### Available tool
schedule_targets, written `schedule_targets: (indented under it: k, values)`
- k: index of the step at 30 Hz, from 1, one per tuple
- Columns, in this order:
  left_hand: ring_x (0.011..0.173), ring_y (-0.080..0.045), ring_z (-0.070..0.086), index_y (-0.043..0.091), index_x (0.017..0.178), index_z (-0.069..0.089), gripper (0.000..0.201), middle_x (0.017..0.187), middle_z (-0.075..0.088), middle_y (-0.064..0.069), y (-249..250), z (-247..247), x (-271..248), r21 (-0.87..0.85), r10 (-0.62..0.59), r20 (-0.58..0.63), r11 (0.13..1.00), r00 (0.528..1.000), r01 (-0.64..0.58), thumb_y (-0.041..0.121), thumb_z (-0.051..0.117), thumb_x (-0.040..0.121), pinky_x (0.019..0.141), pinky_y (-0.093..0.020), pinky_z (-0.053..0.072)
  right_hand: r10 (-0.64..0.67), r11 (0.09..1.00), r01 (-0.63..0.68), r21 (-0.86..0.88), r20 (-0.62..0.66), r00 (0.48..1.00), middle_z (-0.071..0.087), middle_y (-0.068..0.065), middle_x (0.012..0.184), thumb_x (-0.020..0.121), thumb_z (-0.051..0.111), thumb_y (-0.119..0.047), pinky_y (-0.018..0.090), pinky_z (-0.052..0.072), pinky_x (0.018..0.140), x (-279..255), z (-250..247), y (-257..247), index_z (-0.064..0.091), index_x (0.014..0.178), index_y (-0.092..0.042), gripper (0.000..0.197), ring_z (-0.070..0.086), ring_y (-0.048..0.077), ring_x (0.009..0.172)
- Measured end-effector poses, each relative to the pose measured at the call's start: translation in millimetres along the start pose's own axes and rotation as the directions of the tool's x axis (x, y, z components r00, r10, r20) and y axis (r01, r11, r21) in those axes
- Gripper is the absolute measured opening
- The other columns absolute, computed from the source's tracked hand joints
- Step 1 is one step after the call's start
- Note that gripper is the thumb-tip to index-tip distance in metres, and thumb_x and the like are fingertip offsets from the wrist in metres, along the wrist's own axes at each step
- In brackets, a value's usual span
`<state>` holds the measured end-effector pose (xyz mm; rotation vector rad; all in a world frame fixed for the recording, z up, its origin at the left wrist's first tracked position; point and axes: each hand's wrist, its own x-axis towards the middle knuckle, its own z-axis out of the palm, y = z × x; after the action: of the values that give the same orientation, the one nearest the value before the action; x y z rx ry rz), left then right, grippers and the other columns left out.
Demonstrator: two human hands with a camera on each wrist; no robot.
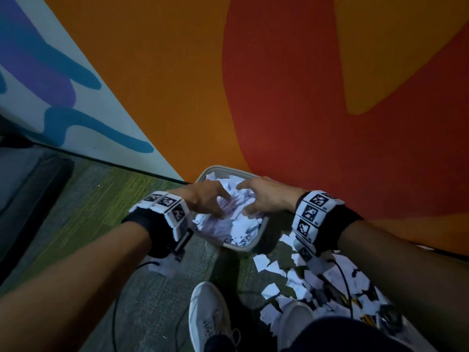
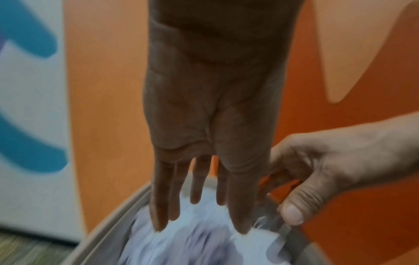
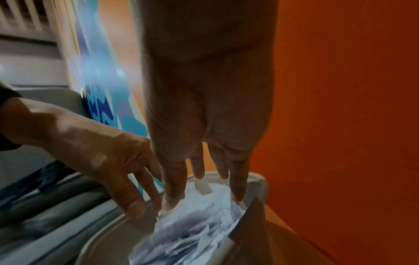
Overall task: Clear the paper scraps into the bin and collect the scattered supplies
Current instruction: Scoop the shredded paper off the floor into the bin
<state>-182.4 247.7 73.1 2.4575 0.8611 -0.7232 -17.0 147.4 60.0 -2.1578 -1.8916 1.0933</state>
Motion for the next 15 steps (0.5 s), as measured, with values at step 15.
schedule_targets:
  k: [15]
  values:
    - [0.1,-0.015,0.066,0.017,0.121,0.07,0.041,0.11,0.072,0.001,203,-42,13,0.068,0.358,-0.087,0.933,0.93,-0.353,0.04,0.073,0.087,0.083,-0.023,0.047,0.238,0.941,-0.176,0.29,-0.195,0.951,0.064,0.0,0.121,0.085,0.075,-0.037,0.03,0.048,0.085,-179,-10,172,0.058,0.134,-0.014,0.056,0.061,0.016,0.106]
